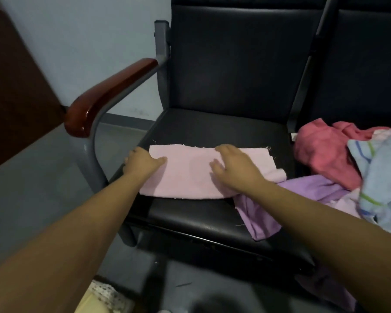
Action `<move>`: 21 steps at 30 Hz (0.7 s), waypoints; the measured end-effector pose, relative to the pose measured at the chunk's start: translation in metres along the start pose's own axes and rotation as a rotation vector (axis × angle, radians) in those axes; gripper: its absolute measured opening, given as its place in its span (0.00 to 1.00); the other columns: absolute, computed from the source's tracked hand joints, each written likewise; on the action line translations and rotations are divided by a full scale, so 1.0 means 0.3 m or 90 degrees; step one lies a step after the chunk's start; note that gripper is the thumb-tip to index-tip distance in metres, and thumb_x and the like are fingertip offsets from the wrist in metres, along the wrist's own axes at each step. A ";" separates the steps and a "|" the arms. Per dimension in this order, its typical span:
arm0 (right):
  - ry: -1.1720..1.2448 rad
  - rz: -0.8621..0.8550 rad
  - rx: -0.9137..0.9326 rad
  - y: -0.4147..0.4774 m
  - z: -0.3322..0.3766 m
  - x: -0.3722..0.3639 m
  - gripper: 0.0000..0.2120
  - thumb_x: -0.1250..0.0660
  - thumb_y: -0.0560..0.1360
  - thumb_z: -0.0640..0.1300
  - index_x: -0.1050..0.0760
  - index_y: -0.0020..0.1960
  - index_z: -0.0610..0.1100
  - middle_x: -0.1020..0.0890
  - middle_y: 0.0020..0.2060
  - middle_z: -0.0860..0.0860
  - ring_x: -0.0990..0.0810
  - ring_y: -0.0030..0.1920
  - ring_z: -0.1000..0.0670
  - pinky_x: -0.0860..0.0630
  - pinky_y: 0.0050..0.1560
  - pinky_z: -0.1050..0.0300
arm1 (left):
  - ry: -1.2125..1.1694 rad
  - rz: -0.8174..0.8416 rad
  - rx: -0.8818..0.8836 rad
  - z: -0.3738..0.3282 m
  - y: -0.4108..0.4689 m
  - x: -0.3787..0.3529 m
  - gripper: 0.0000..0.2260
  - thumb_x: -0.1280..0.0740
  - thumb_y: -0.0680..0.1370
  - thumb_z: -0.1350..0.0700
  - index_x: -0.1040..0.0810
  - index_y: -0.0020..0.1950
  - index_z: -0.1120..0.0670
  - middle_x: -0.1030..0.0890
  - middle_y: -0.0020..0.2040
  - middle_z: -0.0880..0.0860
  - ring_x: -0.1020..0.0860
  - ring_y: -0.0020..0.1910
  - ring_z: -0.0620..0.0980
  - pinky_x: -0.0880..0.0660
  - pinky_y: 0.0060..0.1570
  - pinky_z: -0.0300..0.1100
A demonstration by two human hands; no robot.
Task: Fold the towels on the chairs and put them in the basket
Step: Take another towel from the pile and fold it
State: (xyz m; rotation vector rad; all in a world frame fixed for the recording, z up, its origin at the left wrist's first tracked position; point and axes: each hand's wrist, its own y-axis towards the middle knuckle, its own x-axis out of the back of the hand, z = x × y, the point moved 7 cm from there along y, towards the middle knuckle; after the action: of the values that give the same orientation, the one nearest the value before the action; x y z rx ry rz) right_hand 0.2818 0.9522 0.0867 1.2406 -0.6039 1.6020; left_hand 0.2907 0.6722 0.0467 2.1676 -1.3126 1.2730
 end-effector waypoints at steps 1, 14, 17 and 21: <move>-0.006 0.056 0.006 -0.015 0.036 -0.051 0.30 0.42 0.79 0.59 0.34 0.74 0.41 0.29 0.71 0.41 0.31 0.71 0.40 0.36 0.71 0.48 | 0.010 0.019 0.007 0.004 -0.008 -0.001 0.40 0.27 0.66 0.35 0.27 0.67 0.63 0.22 0.63 0.62 0.24 0.61 0.64 0.24 0.60 0.58; -0.148 0.215 0.005 -0.096 0.119 -0.207 0.30 0.57 0.84 0.60 0.57 0.82 0.50 0.59 0.81 0.44 0.61 0.80 0.46 0.62 0.79 0.45 | -0.106 0.053 -0.107 -0.048 -0.113 0.049 0.15 0.34 0.78 0.57 0.23 0.64 0.55 0.20 0.61 0.56 0.22 0.57 0.58 0.26 0.56 0.47; -0.091 0.239 0.006 -0.103 0.162 -0.201 0.30 0.53 0.84 0.57 0.54 0.82 0.48 0.58 0.81 0.42 0.59 0.80 0.45 0.62 0.79 0.47 | -0.055 0.002 -0.158 -0.114 -0.146 0.108 0.16 0.35 0.78 0.59 0.26 0.66 0.55 0.21 0.61 0.57 0.23 0.56 0.58 0.28 0.52 0.47; 0.256 0.195 -0.081 -0.086 0.169 -0.140 0.25 0.42 0.83 0.53 0.35 0.76 0.42 0.35 0.77 0.43 0.37 0.76 0.44 0.44 0.77 0.50 | -0.007 -0.043 -0.242 -0.273 -0.235 0.174 0.15 0.36 0.78 0.59 0.27 0.65 0.56 0.21 0.60 0.58 0.23 0.58 0.59 0.28 0.51 0.47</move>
State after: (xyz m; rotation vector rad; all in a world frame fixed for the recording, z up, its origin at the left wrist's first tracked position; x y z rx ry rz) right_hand 0.3266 0.9035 0.0615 0.7256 -0.6446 1.9676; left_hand 0.3153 0.7330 0.1473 1.9351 -1.3458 0.8997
